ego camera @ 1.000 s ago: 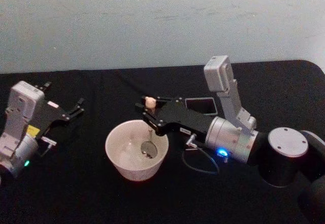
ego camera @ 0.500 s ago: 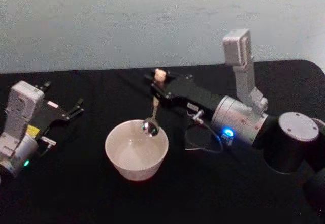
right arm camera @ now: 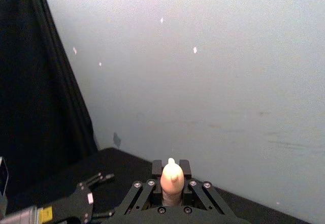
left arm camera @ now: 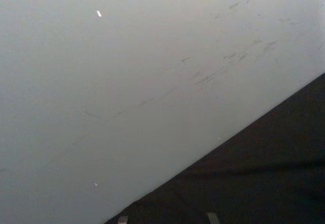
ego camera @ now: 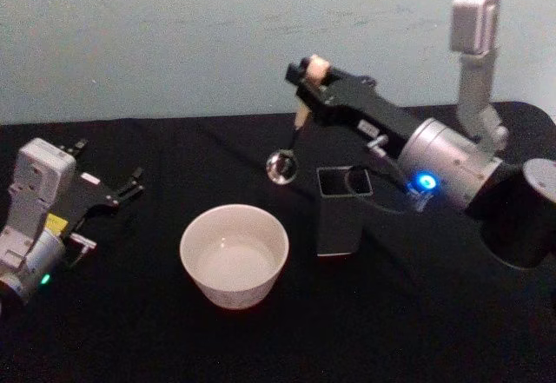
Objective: Pick up the stirring spoon with one hand, stir inside the cup, then place it back in its original position.
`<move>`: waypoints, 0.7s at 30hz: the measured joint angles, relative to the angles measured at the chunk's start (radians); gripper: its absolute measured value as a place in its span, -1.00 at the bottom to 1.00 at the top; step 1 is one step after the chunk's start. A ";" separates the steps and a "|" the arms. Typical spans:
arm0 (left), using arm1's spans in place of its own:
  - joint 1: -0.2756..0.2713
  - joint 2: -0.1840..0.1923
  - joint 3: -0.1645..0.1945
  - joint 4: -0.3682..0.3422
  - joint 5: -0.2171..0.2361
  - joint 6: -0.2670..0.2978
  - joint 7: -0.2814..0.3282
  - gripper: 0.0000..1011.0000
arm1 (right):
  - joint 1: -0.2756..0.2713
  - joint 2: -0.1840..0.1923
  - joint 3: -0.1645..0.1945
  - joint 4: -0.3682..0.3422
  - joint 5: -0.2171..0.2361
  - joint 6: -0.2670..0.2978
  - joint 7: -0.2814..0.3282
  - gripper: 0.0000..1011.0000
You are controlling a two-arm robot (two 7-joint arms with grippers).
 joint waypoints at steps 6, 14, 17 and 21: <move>0.000 0.000 0.000 0.000 0.000 0.000 0.000 0.98 | -0.026 0.041 0.042 -0.046 0.055 0.008 -0.006 -0.58; 0.000 0.000 0.000 0.000 0.000 0.000 0.000 0.98 | -0.062 0.107 0.076 -0.073 0.082 -0.035 0.014 -0.58; 0.000 0.000 0.000 0.000 0.000 0.000 0.000 0.98 | -0.070 0.127 0.080 -0.073 0.082 -0.053 0.016 -0.58; 0.000 0.000 0.000 0.000 0.000 0.000 0.000 0.98 | -0.074 0.138 0.076 -0.065 0.078 -0.065 0.011 -0.58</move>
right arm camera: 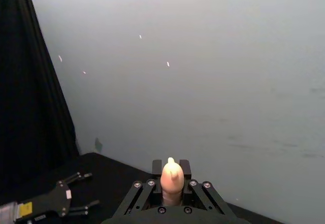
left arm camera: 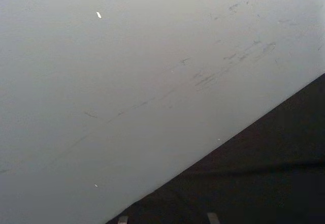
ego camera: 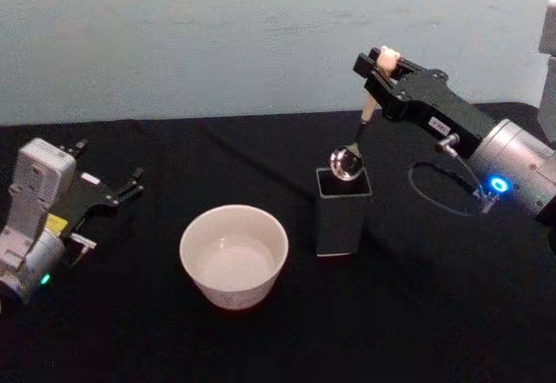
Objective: Pick up the stirring spoon with one hand, stir inside the cup, then place it back in its original position.
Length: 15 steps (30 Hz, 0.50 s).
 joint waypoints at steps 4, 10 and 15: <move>0.000 0.000 0.000 0.000 0.000 0.000 0.000 0.98 | 0.002 0.000 -0.012 0.013 -0.012 -0.007 -0.009 -0.58; 0.000 0.000 0.000 0.000 0.000 0.000 0.000 0.98 | 0.013 -0.013 -0.033 0.047 -0.044 -0.018 -0.023 -0.58; 0.000 0.000 0.000 0.000 0.000 0.000 0.000 0.98 | 0.027 -0.035 -0.048 0.083 -0.068 -0.028 -0.028 -0.58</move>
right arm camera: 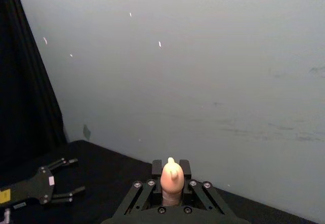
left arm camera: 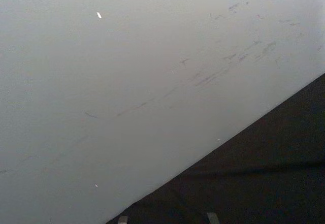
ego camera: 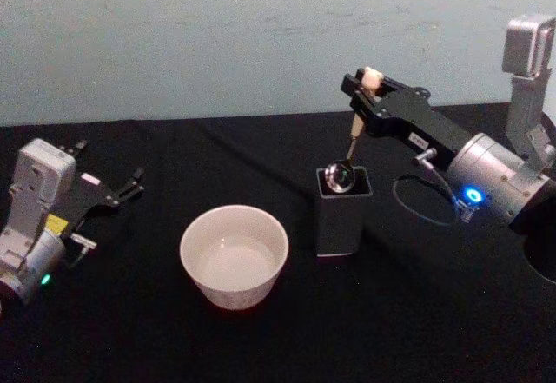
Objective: Pick up the stirring spoon with one hand, stir inside the cup, then place it back in its original position.
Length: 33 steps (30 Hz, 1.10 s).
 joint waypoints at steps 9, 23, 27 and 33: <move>0.000 0.000 0.000 0.000 0.000 0.000 0.000 0.98 | 0.008 -0.022 -0.020 0.045 -0.048 -0.007 0.001 -0.58; 0.000 0.000 0.000 0.000 0.000 0.000 0.000 0.98 | -0.009 -0.040 -0.014 0.091 -0.067 -0.010 0.025 -0.58; 0.000 0.000 0.000 0.000 0.000 0.000 0.000 0.98 | -0.017 -0.049 -0.008 0.099 -0.062 -0.005 0.023 -0.58; 0.000 0.000 0.000 0.000 0.000 0.000 0.000 0.98 | -0.026 -0.059 -0.001 0.109 -0.059 0.000 0.012 -0.58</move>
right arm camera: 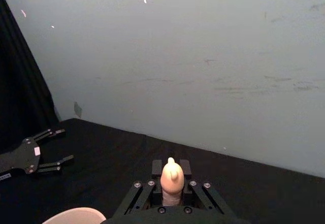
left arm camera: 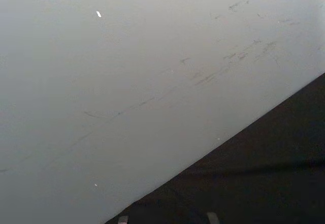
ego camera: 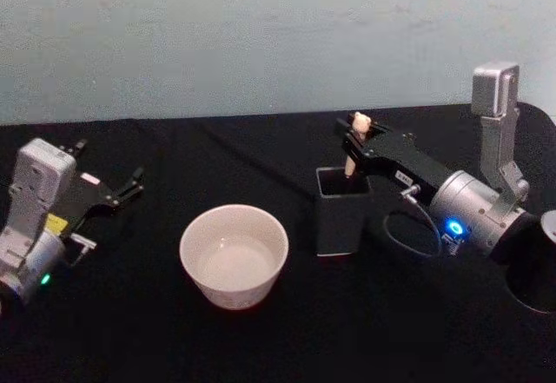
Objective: Pick up the stirring spoon with one hand, stir inside the cup, then place it back in its original position.
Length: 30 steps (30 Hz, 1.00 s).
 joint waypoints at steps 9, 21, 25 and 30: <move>0.000 0.000 0.000 0.000 0.000 0.000 0.000 0.98 | -0.009 -0.008 0.007 0.009 -0.004 0.001 -0.012 -0.58; 0.000 0.000 0.000 0.000 0.000 0.000 0.000 0.98 | -0.021 -0.018 0.018 0.010 -0.009 0.014 -0.027 -0.58; 0.000 0.000 0.000 0.000 0.000 0.000 0.000 0.98 | -0.022 -0.020 0.019 0.011 -0.012 0.018 -0.028 -0.58; 0.000 0.000 0.000 0.000 0.000 0.000 0.000 0.98 | -0.023 -0.020 0.019 0.011 -0.013 0.019 -0.028 -0.58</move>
